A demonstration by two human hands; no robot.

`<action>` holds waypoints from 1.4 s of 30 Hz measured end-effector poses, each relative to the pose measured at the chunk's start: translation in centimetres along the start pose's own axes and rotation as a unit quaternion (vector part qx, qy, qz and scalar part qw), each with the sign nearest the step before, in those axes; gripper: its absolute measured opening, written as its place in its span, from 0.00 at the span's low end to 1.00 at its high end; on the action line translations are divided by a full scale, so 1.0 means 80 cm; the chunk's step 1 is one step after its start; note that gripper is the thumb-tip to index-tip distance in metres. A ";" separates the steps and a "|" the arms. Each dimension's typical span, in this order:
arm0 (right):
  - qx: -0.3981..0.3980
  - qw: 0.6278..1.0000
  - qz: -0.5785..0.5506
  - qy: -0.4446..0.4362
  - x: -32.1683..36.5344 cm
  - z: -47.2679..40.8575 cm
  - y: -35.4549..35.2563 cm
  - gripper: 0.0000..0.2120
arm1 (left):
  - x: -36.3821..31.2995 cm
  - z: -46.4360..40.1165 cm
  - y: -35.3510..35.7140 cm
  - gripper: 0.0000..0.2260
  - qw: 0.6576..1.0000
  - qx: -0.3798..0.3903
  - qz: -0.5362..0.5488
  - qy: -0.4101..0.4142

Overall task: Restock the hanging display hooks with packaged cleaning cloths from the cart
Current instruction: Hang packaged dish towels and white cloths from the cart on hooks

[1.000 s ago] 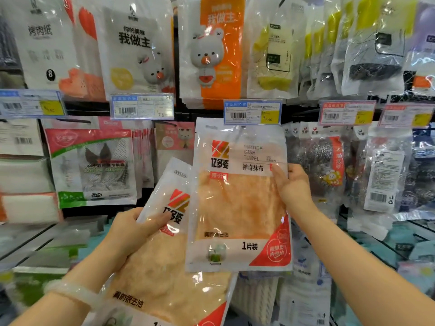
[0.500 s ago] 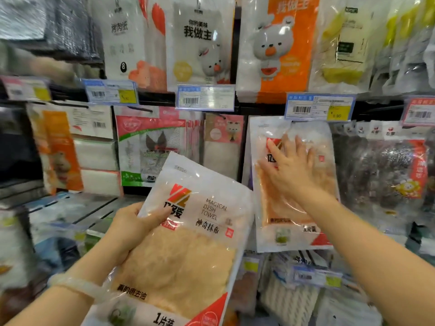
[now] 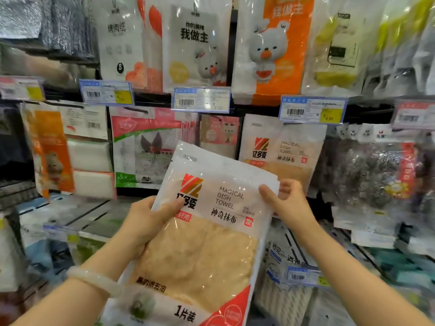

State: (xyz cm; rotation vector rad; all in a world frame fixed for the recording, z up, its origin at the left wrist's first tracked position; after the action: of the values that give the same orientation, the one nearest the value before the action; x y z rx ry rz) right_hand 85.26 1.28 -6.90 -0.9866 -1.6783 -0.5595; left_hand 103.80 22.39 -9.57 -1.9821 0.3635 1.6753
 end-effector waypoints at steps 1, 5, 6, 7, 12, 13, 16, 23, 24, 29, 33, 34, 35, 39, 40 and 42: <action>-0.025 0.999 -0.026 0.009 -0.008 0.007 -0.005 0.43 | -0.003 -0.002 0.009 0.09 1.000 0.004 0.003 0.002; -0.127 0.991 -0.033 0.029 -0.026 0.024 -0.029 0.39 | -0.007 -0.006 0.047 0.10 1.000 0.021 -0.001 0.008; -0.147 0.989 -0.017 0.028 -0.028 0.028 -0.034 0.38 | -0.006 -0.007 0.055 0.10 1.000 0.018 0.005 0.005; -0.159 0.987 -0.004 0.028 -0.029 0.033 -0.037 0.37 | -0.006 -0.008 0.061 0.10 1.000 0.015 0.016 0.001; -0.094 0.992 -0.031 0.076 -0.039 0.051 -0.035 0.12 | -0.012 -0.010 0.080 0.09 0.998 0.018 0.062 -0.006; -0.089 0.989 -0.078 0.092 -0.039 0.053 -0.035 0.10 | -0.015 -0.009 0.082 0.09 0.998 0.023 0.064 -0.004; -0.091 0.971 -0.179 0.133 -0.038 0.056 -0.038 0.09 | -0.021 -0.011 0.084 0.12 0.997 0.039 0.060 0.005; -0.081 0.947 -0.275 0.143 -0.036 0.056 -0.038 0.05 | -0.015 -0.014 0.077 0.25 0.997 0.062 0.051 -0.005; -0.088 0.946 -0.281 0.136 -0.035 0.055 -0.039 0.05 | -0.011 -0.016 0.075 0.26 0.997 0.060 0.049 -0.009; -0.117 0.952 -0.263 0.107 -0.035 0.047 -0.052 0.09 | -0.001 -0.022 0.069 0.11 0.998 0.035 0.048 -0.010; -0.094 0.961 -0.237 0.103 -0.037 0.042 -0.061 0.10 | -0.005 -0.023 0.070 0.10 0.999 0.004 0.046 -0.002; -0.085 0.962 -0.241 0.097 -0.035 0.041 -0.062 0.11 | -0.006 -0.022 0.070 0.10 0.999 0.000 0.039 0.003; -0.081 0.963 -0.243 0.088 -0.032 0.039 -0.064 0.13 | -0.008 -0.021 0.070 0.11 1.000 -0.004 0.029 0.011; -0.119 0.972 -0.201 0.015 -0.014 0.033 -0.075 0.12 | -0.014 -0.018 0.075 0.09 0.999 -0.008 0.007 0.035; -0.128 0.973 -0.191 -0.007 -0.009 0.032 -0.077 0.09 | -0.016 -0.018 0.076 0.09 0.999 -0.005 0.006 0.036; -0.139 0.973 -0.179 -0.043 0.001 0.029 -0.081 0.07 | -0.024 -0.018 0.078 0.10 0.999 0.000 0.002 0.043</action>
State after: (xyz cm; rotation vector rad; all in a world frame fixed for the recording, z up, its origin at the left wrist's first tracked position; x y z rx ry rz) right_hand 78.60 -0.51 -6.88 -0.9165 -1.9041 -1.0247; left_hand 101.37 16.19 -8.91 -2.0584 0.3985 1.5952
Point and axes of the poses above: each hand's wrist, its own z-axis away from the middle knuckle, its own y-axis out of the palm, x = y × z, the point moved 3 cm from there along -z, towards the middle knuckle, and after that the axes turned 10 degrees about -z, right-handed, at the moved point
